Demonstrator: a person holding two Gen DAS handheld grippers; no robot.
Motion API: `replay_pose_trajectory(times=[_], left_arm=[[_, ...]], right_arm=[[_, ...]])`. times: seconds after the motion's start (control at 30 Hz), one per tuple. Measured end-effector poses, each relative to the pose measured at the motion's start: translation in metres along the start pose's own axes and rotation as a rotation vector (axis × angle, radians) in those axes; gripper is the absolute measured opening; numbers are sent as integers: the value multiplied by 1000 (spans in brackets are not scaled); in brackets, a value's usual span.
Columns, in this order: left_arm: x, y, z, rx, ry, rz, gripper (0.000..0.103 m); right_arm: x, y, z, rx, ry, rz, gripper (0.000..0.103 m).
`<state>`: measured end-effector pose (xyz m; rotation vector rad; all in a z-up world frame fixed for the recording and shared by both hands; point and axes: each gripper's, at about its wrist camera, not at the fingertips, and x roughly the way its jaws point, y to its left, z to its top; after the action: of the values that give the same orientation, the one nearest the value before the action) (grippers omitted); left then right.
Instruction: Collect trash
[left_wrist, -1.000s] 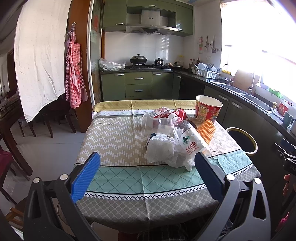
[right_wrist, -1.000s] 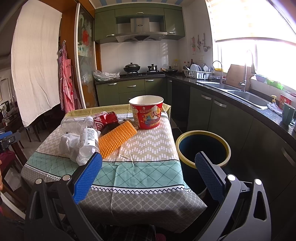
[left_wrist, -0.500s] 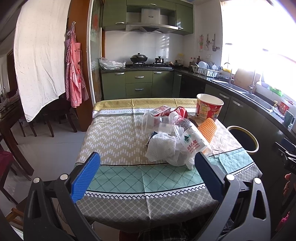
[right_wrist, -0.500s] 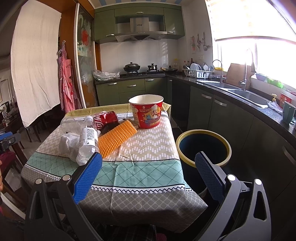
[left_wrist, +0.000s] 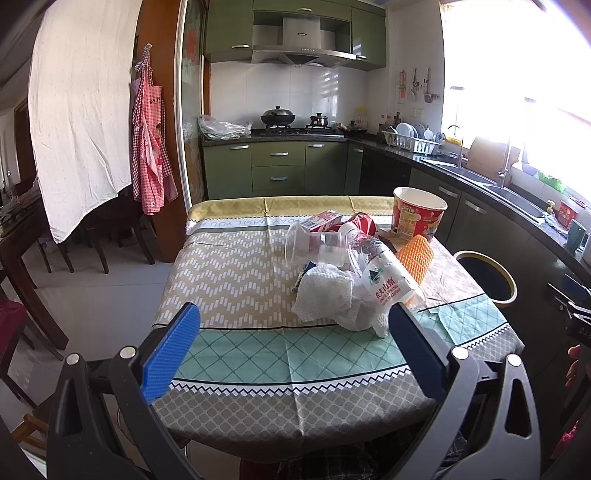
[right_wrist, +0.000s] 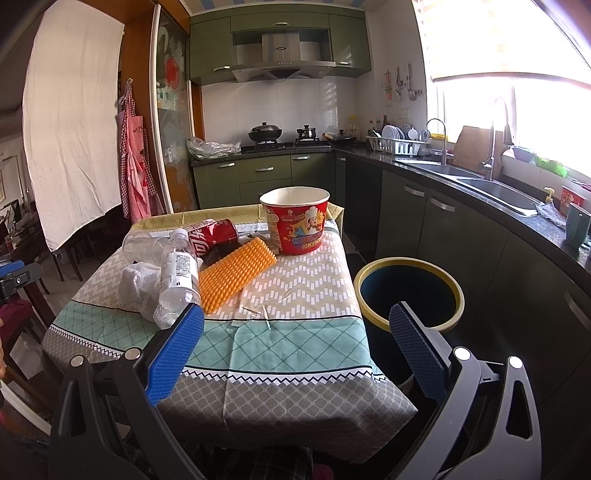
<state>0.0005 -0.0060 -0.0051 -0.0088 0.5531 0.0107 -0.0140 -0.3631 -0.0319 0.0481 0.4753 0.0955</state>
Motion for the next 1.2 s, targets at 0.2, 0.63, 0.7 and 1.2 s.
replay_pose_trajectory(times=[0.2,0.63,0.7,1.2], left_arm=[[0,0,0,3,1,0,97],[4,0,-3,2,12,-5,97],[4,-1,-3,6,11,-2,97],[5,-3,-3,9,17,-3,97]], right_arm=[[0,0,0,1,0,1,99],[2,2,-2,-1,7,0,99],[2,0,-1,4,8,0,99],[4,-2,-2,5,18,3,99]])
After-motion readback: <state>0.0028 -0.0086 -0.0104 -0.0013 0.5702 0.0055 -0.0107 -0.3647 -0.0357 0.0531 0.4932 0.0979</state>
